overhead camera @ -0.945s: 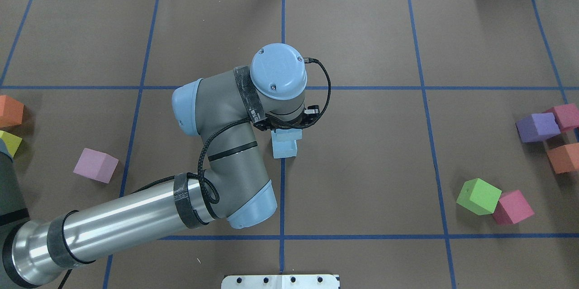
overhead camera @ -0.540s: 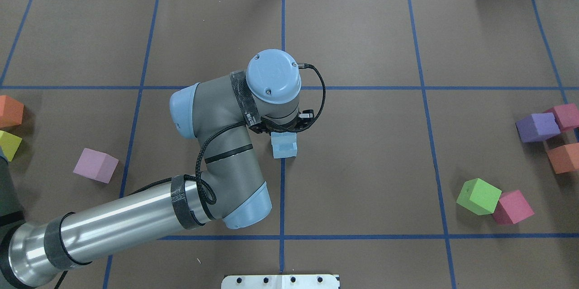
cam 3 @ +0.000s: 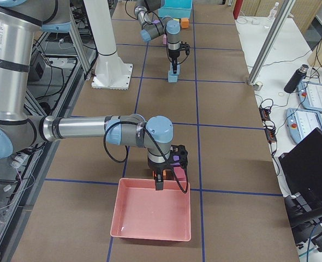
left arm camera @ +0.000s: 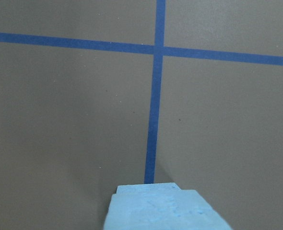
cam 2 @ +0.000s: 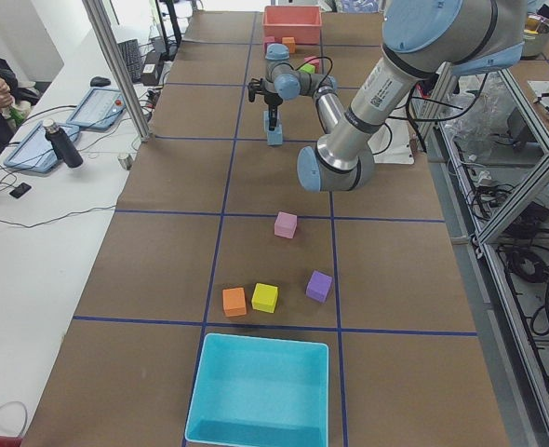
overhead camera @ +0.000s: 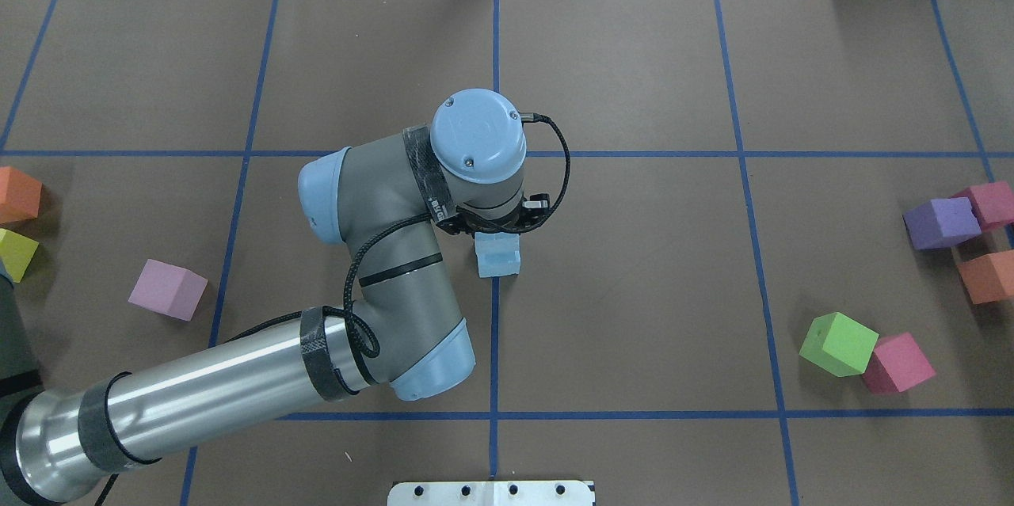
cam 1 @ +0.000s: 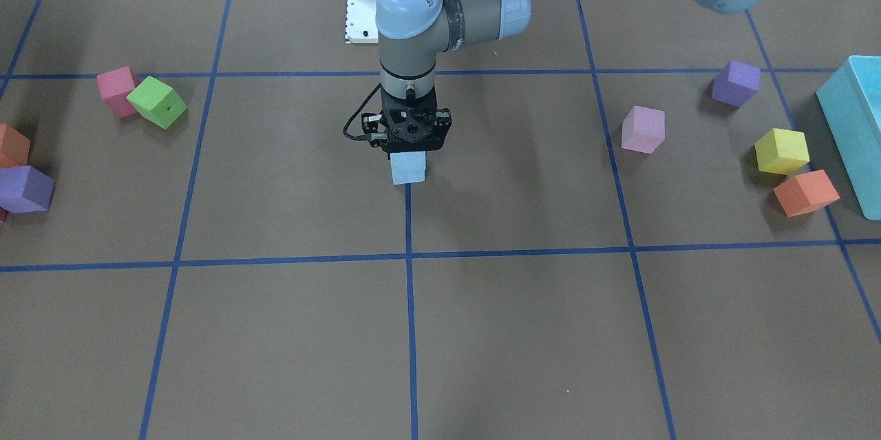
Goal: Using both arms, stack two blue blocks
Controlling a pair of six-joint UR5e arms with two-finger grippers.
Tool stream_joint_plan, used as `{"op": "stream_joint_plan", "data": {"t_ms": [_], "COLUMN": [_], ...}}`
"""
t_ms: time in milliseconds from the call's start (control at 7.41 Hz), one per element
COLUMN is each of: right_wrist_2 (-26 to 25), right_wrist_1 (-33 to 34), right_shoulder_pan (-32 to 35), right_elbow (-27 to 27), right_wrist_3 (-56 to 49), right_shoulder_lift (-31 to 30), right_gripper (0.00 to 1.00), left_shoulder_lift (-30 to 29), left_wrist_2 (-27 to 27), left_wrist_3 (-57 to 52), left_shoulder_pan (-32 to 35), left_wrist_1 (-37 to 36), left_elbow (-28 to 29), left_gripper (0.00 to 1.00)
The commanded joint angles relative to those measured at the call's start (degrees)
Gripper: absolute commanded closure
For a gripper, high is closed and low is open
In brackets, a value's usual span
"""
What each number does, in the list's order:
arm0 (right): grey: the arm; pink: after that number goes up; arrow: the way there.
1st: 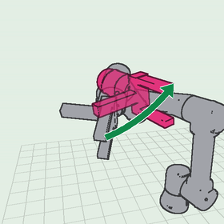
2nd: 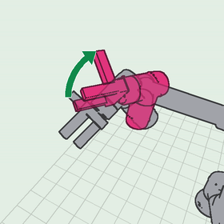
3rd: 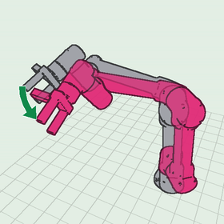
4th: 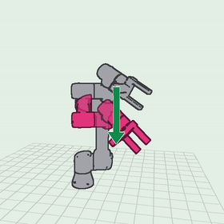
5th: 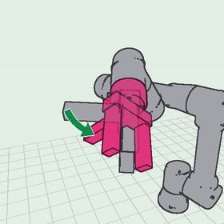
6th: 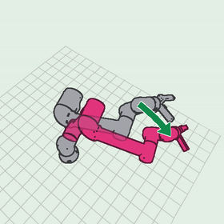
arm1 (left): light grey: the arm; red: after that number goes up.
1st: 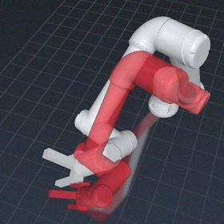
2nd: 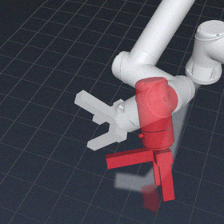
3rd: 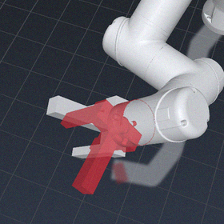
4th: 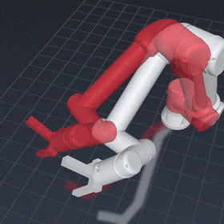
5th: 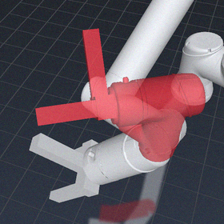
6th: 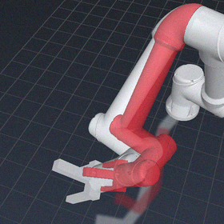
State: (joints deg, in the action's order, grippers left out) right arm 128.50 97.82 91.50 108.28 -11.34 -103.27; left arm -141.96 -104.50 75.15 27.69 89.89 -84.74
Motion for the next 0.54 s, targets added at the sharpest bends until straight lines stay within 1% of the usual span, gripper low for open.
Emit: {"op": "stream_joint_plan", "data": {"t_ms": [0, 405], "right_wrist_2": [0.00, 0.00], "right_wrist_1": [0.00, 0.00], "right_shoulder_pan": [0.00, 0.00], "right_elbow": [-0.09, -0.35], "right_wrist_3": [0.00, 0.00], "right_shoulder_lift": [0.00, 0.00], "right_gripper": [0.00, 0.00], "left_shoulder_lift": [0.10, 0.37], "left_wrist_2": [-0.09, -0.09], "left_wrist_3": [-0.62, -0.62], "left_shoulder_pan": [0.00, 0.00], "left_wrist_1": [0.02, 0.11], "left_elbow": [0.28, 0.02], "left_gripper": [0.82, 0.75]}}
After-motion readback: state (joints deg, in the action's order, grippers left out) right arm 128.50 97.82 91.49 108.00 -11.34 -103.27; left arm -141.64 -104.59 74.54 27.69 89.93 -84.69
